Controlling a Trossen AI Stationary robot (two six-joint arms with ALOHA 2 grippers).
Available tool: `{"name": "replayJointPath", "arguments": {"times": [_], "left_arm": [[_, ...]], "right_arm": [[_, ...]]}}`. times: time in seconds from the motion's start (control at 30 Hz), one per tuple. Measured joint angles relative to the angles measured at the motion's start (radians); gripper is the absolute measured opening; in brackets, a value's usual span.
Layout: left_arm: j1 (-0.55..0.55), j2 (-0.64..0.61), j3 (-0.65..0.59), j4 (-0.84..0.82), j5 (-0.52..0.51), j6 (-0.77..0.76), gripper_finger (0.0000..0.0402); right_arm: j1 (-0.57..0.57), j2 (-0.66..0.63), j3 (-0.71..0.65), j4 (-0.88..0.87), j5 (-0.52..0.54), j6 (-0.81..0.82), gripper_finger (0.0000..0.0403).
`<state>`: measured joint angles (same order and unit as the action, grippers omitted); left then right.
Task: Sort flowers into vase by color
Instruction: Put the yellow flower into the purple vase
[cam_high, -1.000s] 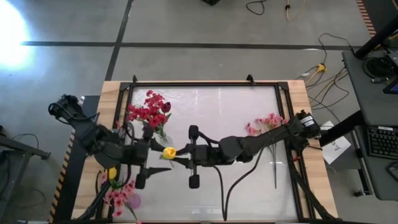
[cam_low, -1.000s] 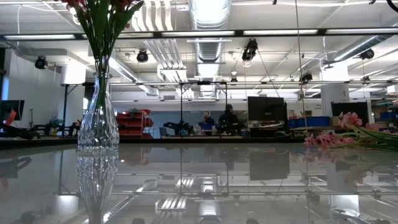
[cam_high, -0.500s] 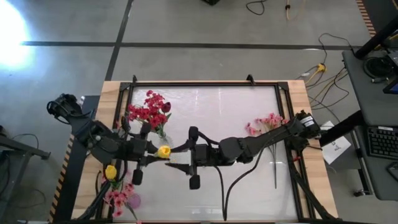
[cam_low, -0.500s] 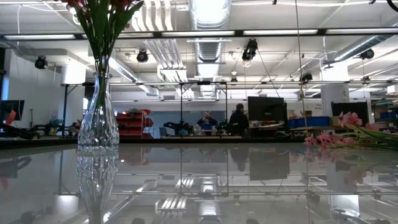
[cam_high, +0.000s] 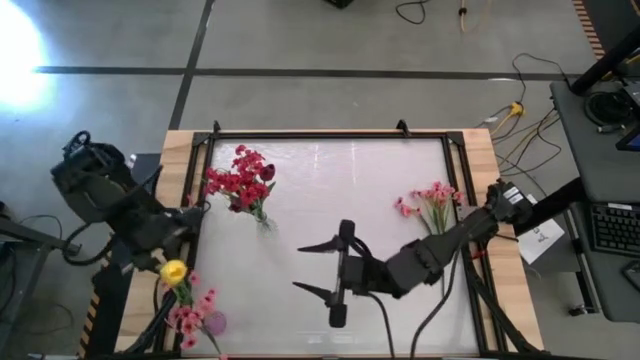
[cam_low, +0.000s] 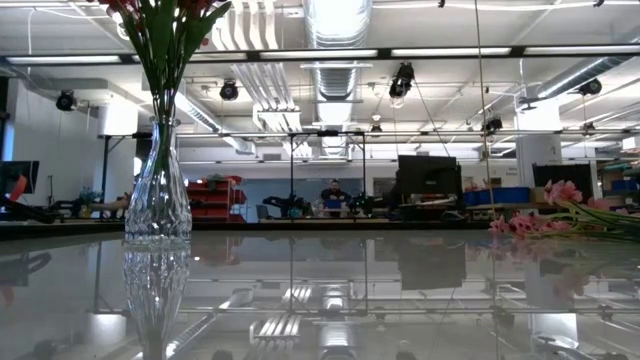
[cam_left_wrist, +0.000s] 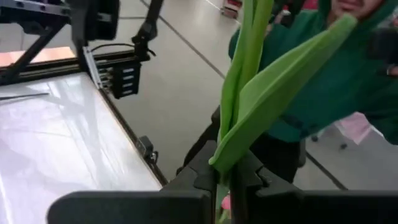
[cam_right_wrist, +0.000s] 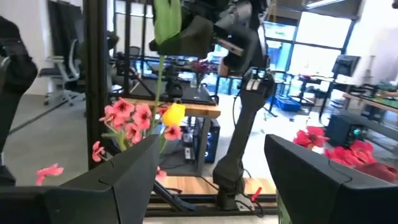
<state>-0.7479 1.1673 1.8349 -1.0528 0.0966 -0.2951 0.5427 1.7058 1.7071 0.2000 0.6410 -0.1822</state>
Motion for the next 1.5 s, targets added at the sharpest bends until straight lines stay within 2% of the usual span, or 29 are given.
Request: {"name": "replayJointPath", "arguments": {"times": [0.07, 0.2, 0.27, 0.43, 0.53, 0.63, 0.73, 0.93, 1.2, 1.37, 1.5], "left_arm": [[-0.023, 0.012, 0.039, -0.051, -0.008, 0.001, 0.0], [-0.031, 0.034, 0.14, -0.181, -0.091, -0.005, 0.0], [-0.032, 0.039, 0.188, -0.192, -0.117, -0.001, 0.0], [-0.035, 0.041, 0.261, -0.168, -0.071, -0.011, 0.0], [-0.057, 0.041, 0.257, -0.077, -0.005, -0.015, 0.0], [-0.104, 0.043, 0.239, -0.041, -0.003, 0.022, 0.0], [-0.153, 0.04, 0.201, -0.028, -0.056, 0.06, 0.0], [-0.282, 0.041, 0.072, 0.011, -0.076, 0.038, 0.0], [-0.505, 0.02, -0.123, 0.09, -0.361, 0.068, 0.0], [-0.537, -0.018, -0.275, 0.227, -0.436, 0.085, 0.0], [-0.536, -0.045, -0.381, 0.27, -0.485, 0.065, 0.0]], "right_arm": [[0.014, 0.0, -0.006, 0.007, 0.038, 0.005, 0.0282], [0.03, 0.0, -0.011, 0.003, 0.071, 0.024, 0.0278], [0.03, 0.0, -0.011, 0.004, 0.076, 0.03, 0.0276], [0.029, -0.002, -0.011, 0.006, 0.086, 0.053, 0.0275], [0.029, -0.002, -0.011, -0.004, 0.096, 0.072, 0.0276], [0.029, -0.002, -0.011, -0.016, 0.1, 0.09, 0.0276], [0.029, -0.002, -0.011, -0.024, 0.104, 0.11, 0.0275], [0.034, -0.002, -0.011, -0.068, 0.133, 0.161, 0.0269], [0.034, -0.002, -0.011, -0.089, 0.148, 0.223, 0.0269], [0.034, -0.002, -0.011, -0.088, 0.148, 0.245, 0.0263], [0.034, -0.002, -0.011, -0.087, 0.148, 0.253, 0.0263]]}}
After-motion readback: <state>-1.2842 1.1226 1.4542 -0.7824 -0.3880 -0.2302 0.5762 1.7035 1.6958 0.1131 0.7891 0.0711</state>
